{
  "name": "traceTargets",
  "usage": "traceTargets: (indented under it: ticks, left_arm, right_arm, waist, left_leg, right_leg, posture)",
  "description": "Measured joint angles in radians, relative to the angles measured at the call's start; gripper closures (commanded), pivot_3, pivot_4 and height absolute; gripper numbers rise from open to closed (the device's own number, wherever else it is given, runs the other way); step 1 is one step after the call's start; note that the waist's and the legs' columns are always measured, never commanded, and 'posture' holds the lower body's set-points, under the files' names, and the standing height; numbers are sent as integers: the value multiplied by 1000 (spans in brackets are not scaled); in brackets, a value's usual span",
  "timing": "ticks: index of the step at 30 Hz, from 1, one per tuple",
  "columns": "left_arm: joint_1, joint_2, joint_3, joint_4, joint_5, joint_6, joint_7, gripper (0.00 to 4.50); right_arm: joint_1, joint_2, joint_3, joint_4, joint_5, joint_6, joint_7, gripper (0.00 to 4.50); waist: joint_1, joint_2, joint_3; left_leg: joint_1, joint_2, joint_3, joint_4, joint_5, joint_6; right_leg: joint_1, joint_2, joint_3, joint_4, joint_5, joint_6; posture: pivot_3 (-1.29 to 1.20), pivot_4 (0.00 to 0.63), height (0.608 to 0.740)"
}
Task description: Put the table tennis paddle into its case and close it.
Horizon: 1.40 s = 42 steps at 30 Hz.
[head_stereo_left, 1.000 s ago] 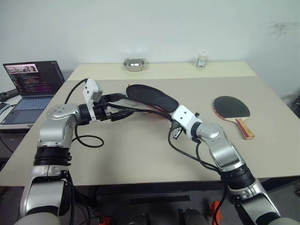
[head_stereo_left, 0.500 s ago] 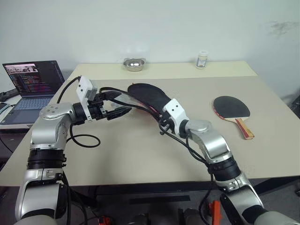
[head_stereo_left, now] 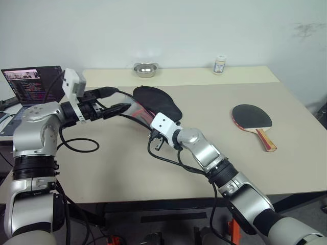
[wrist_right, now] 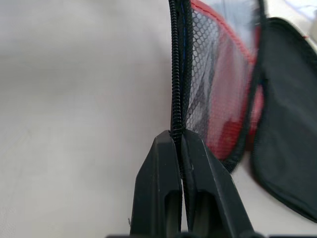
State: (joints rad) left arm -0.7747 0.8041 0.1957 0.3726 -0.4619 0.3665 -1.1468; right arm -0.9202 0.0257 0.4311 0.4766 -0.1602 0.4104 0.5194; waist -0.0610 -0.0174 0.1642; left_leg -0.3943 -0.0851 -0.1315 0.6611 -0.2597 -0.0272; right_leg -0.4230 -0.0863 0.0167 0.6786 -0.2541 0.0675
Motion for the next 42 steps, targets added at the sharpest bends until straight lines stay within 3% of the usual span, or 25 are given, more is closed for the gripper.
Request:
traceTargets:
  ticks: [5,10,20,29,33,38,42]
  left_arm:
    - [-3,-4,-3,7,13,-8,-1,0]
    - [-3,-7,-12,19,30,-30,-1,0]
    - [-19,-23,-34,69,65,-77,-3,0]
    - [-39,-26,-36,131,87,-121,3,0]
    - [-42,-26,-35,170,107,-147,22,0]
    - [-44,-12,-70,286,212,-281,47,0]
    - [-49,-25,-115,349,283,-381,56,0]
  right_arm:
    - [-57,92,-18,77,21,-27,-4,4475]
    - [-63,101,-19,83,26,-35,13,4475]
    - [27,28,19,-169,66,4,182,1181]
    - [76,-30,-31,-371,154,189,235,1181]
    - [89,-63,-108,-363,165,237,180,1181]
    - [79,-40,-268,-232,183,247,-18,1181]
    - [91,-49,-278,-269,207,256,-12,1181]
  waist:
    - [-5,0,0]
    - [-5,0,0]
    - [-5,0,0]
    - [1,0,0]
    - [3,0,0]
    - [3,0,0]
    - [3,0,0]
  left_leg:
    - [0,1,0,0,0,-1]
    - [0,0,0,0,0,-1]
    - [0,0,0,0,-1,1]
    - [0,1,-1,0,-1,2]
    - [0,1,0,0,-2,2]
    - [-1,0,0,0,-1,2]
    - [-2,0,0,0,-1,2]
  right_leg:
    - [0,0,0,0,0,0]
    - [0,0,0,0,0,0]
    - [0,0,0,0,0,0]
    - [0,0,-1,0,0,0]
    - [0,0,-1,0,0,0]
    - [-1,0,0,0,0,0]
    - [-2,0,-1,0,0,0]
  posture:
    - [0,150,740]
    - [0,150,740]
    - [0,150,740]
    - [0,150,740]
    - [0,150,740]
    - [0,150,740]
    - [0,150,740]
